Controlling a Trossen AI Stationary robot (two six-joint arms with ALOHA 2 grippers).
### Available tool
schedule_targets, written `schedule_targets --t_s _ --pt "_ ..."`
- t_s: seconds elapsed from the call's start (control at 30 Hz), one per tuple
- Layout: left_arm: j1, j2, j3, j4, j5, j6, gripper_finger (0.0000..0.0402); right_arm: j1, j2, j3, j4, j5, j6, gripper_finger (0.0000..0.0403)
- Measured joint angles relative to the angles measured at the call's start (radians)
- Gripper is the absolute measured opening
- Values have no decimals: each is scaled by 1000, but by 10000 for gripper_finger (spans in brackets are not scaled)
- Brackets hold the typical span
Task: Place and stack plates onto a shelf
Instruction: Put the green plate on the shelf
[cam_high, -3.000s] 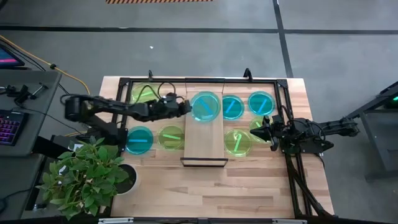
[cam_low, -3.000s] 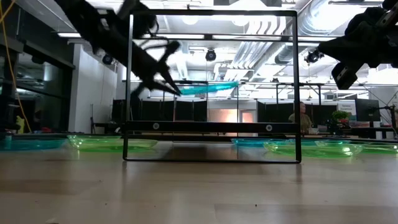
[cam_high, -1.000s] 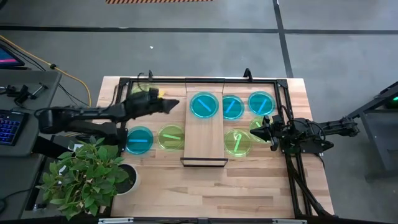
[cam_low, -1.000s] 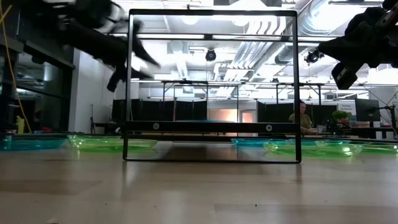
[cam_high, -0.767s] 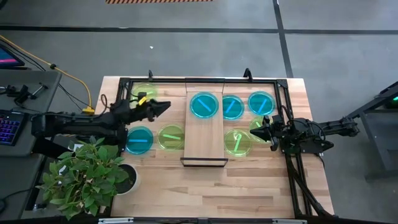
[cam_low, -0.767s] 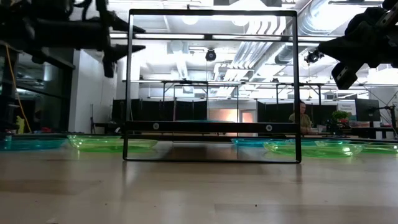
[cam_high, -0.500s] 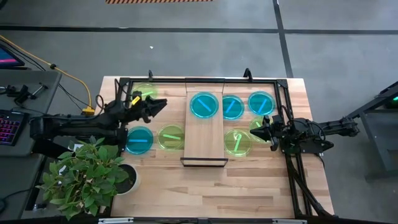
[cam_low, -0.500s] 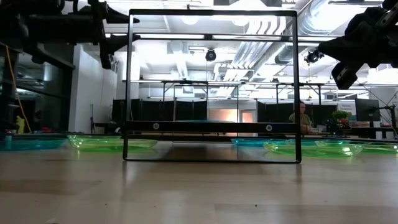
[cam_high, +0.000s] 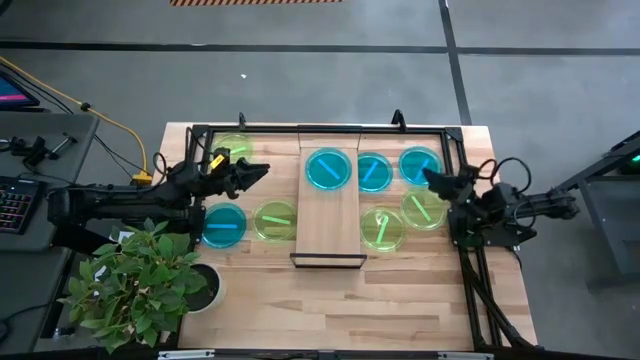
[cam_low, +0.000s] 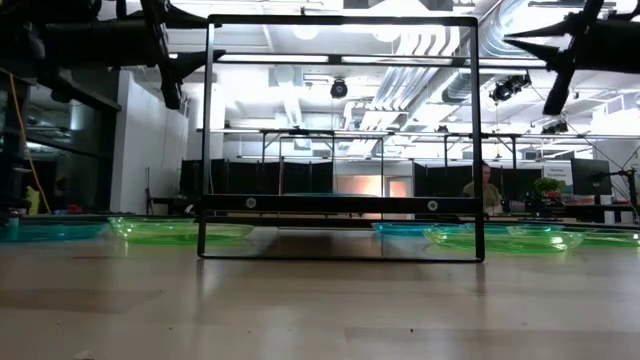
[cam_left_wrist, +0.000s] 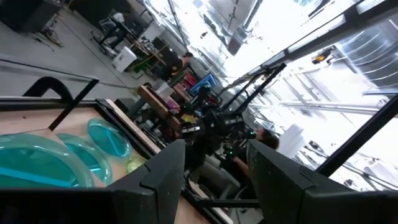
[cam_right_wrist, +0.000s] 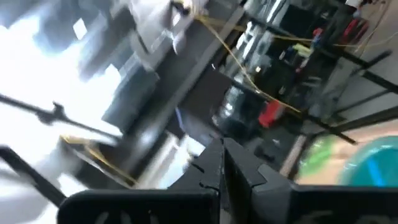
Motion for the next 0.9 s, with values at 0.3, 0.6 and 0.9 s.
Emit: schedule_targets --t_s 0.3,0.6,0.9 --pt "0 0 0 0 2 -35 165 2 295 221 -358 -86 192 32" --pt "1 1 0 -3 2 -35 165 42 546 389 -1065 -645 752 140" --pt "4 1 0 -5 1 -34 165 199 728 347 -1137 -413 1105 154"
